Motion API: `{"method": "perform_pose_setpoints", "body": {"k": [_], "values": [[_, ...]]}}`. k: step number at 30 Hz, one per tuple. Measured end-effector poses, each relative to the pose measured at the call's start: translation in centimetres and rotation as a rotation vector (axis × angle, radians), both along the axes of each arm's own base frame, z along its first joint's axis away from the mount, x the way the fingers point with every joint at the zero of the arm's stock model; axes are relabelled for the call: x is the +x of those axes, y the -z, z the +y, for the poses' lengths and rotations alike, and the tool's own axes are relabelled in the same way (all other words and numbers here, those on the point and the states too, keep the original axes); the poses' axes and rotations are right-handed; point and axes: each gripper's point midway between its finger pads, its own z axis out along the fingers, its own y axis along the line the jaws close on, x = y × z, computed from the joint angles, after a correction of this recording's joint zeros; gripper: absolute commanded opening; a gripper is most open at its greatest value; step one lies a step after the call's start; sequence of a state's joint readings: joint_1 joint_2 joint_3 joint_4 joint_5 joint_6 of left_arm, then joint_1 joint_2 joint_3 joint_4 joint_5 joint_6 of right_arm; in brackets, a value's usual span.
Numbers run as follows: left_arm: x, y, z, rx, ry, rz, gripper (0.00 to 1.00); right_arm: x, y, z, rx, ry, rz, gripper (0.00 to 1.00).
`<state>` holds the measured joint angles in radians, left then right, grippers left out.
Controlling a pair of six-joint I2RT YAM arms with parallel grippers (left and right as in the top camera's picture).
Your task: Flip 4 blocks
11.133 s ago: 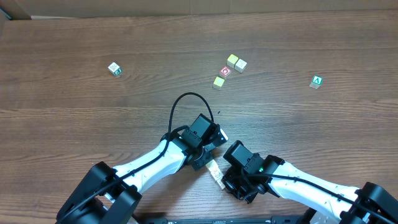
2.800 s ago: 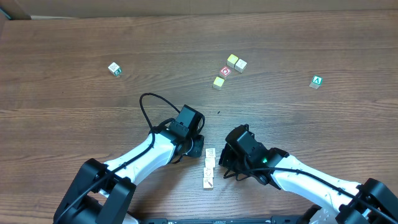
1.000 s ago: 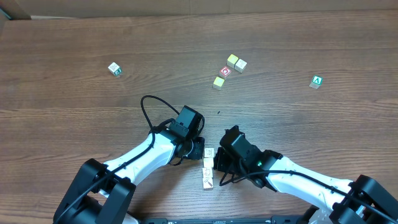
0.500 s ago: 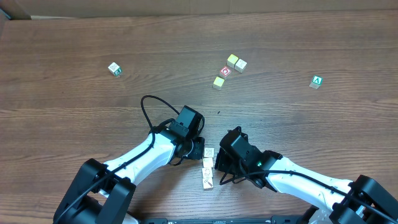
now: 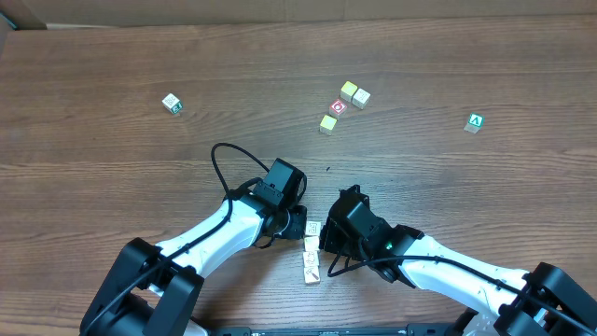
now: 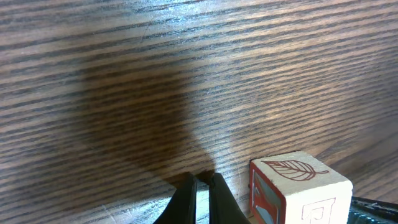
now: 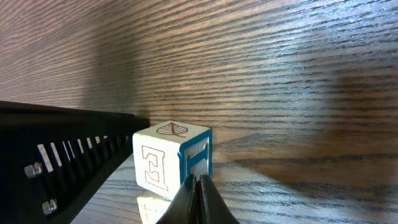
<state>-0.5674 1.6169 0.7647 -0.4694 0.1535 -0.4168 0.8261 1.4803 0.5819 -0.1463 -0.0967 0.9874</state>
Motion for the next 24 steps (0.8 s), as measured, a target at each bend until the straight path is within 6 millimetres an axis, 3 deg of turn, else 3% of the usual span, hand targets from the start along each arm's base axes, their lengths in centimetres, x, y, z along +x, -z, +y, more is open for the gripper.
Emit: {"method": "perform_pose_setpoints", "body": {"k": [24], "values": [[0.0, 0.0, 0.0, 0.0, 0.0, 0.0, 0.04, 1.1, -0.5, 0.1, 0.002, 0.016, -0.06, 0.04]]}}
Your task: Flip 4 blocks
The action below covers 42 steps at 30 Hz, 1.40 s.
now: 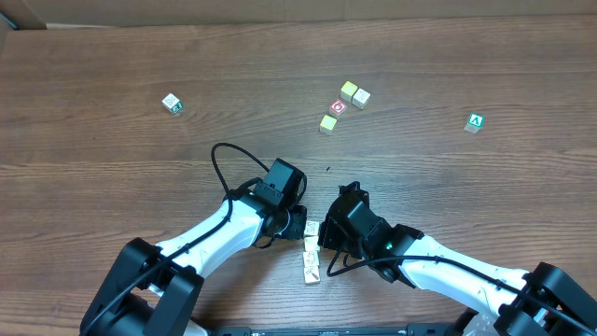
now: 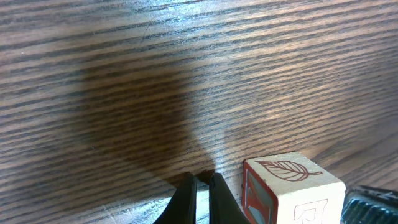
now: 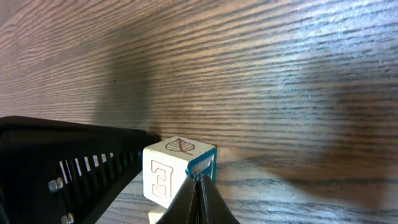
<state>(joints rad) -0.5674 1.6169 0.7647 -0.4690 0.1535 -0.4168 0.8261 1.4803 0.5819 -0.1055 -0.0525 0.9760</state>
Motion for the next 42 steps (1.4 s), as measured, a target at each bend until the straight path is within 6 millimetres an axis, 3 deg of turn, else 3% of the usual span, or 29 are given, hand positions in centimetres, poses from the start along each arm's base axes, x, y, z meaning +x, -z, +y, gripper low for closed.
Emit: {"method": "perform_pose_setpoints", "body": {"k": [8, 19, 27, 42], "values": [[0.2, -0.1, -0.1, -0.005, 0.0, -0.008, 0.04, 0.3, 0.0, -0.3, -0.016, 0.016, -0.015, 0.04], [2.9, -0.4, -1.9, -0.086, -0.003, -0.132, 0.04, 1.2, 0.6, -2.2, -0.034, 0.073, 0.021, 0.04], [4.0, -0.9, -2.6, -0.12, -0.01, -0.181, 0.04, 0.8, 0.6, -2.0, -0.016, 0.056, 0.048, 0.04], [2.1, -0.4, -2.7, -0.146, -0.023, -0.077, 0.04, 0.3, 0.9, -2.1, -0.022, 0.047, 0.074, 0.04]]}}
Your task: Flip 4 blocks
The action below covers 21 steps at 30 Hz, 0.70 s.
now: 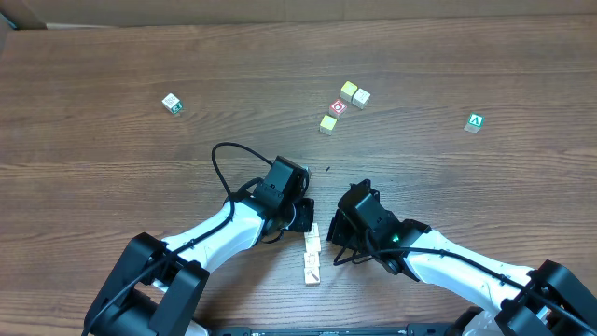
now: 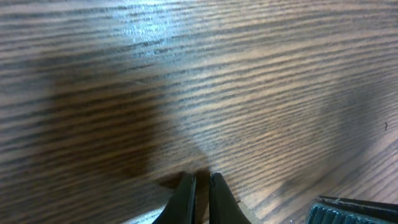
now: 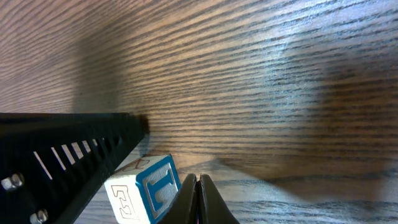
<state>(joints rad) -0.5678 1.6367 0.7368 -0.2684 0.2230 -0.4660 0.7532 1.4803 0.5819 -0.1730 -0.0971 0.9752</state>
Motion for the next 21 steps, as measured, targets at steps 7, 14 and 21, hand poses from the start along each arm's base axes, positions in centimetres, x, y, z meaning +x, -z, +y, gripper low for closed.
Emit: {"method": "perform_pose_setpoints", "body": {"k": [7, 14, 21], "values": [[0.0, 0.1, 0.1, 0.008, -0.003, 0.001, 0.04, -0.3, 0.3, -0.3, -0.014, 0.0, 0.017, 0.04], [0.7, 0.2, 0.8, 0.05, -0.028, -0.034, 0.05, -2.2, 1.2, -1.2, -0.048, -0.004, 0.109, 0.04], [1.4, 0.2, 1.6, 0.094, -0.052, -0.068, 0.05, -3.3, 1.0, -0.4, -0.008, -0.074, 0.144, 0.04]]}}
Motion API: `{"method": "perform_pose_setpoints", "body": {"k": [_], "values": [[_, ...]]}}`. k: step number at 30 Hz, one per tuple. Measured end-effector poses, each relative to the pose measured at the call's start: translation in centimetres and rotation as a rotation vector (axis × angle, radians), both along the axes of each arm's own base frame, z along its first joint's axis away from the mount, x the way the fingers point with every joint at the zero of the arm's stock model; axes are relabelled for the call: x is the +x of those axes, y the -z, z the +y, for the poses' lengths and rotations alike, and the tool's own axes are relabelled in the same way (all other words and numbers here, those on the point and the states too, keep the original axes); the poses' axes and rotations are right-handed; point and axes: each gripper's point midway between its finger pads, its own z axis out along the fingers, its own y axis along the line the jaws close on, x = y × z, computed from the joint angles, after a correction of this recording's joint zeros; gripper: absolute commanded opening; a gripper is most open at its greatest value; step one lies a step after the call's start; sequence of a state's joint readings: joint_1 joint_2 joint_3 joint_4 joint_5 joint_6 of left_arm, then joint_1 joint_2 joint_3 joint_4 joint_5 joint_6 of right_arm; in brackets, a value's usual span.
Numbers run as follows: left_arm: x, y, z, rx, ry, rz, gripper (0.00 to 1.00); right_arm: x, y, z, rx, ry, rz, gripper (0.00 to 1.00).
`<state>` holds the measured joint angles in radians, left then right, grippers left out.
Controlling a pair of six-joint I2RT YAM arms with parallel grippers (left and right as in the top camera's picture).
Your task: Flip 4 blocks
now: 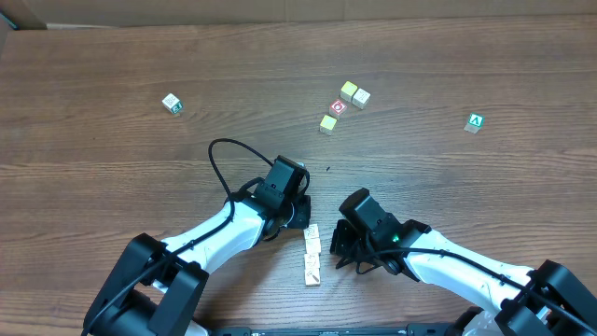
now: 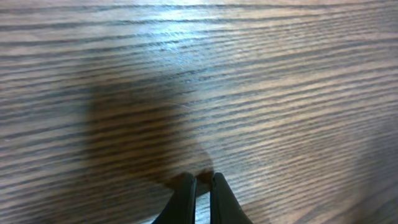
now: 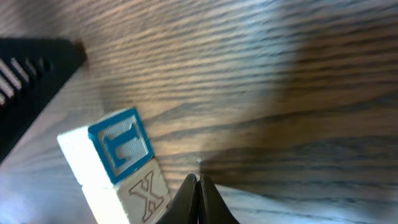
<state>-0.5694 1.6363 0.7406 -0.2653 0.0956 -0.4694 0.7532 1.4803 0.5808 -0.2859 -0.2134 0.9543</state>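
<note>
A short row of wooden blocks (image 1: 311, 252) lies near the table's front edge. Its far block (image 3: 121, 144) now shows a blue letter face on top. The block behind it shows an X (image 3: 147, 194). My right gripper (image 3: 198, 179) is shut and empty, just right of the row and apart from it (image 1: 340, 245). The left gripper (image 1: 299, 215) is shut too, at the row's far end. In the left wrist view its fingertips (image 2: 200, 179) rest over bare wood and no block shows.
Three yellowish blocks and a red one cluster at the back (image 1: 341, 105). A lone block (image 1: 171, 103) sits far left, and a green-lettered one (image 1: 475, 122) far right. The left arm's black cable (image 1: 219, 163) loops over the table.
The far block was tipped on an edge with its blue face slanting; it now lies flat, blue face up. My right gripper has drawn back from it, and the left has shifted off slightly.
The far block first stood leaf face up between my two shut grippers, with the right fingertips against its blue side. Then it was tipped on its edge. Now it rests flat with the blue face up, and both grippers are off it.
</note>
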Motion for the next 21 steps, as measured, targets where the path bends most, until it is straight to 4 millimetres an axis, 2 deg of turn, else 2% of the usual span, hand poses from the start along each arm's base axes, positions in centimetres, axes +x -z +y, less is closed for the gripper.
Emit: {"method": "perform_pose_setpoints", "body": {"k": [4, 21], "values": [[0.2, 0.0, 0.3, 0.018, -0.009, -0.01, 0.06, -0.2, -0.4, 0.8, 0.036, -0.06, -0.011, 0.04], [0.3, 0.0, 0.9, 0.046, -0.021, -0.017, 0.05, -0.7, -0.9, 1.7, 0.082, -0.159, -0.031, 0.04]]}}
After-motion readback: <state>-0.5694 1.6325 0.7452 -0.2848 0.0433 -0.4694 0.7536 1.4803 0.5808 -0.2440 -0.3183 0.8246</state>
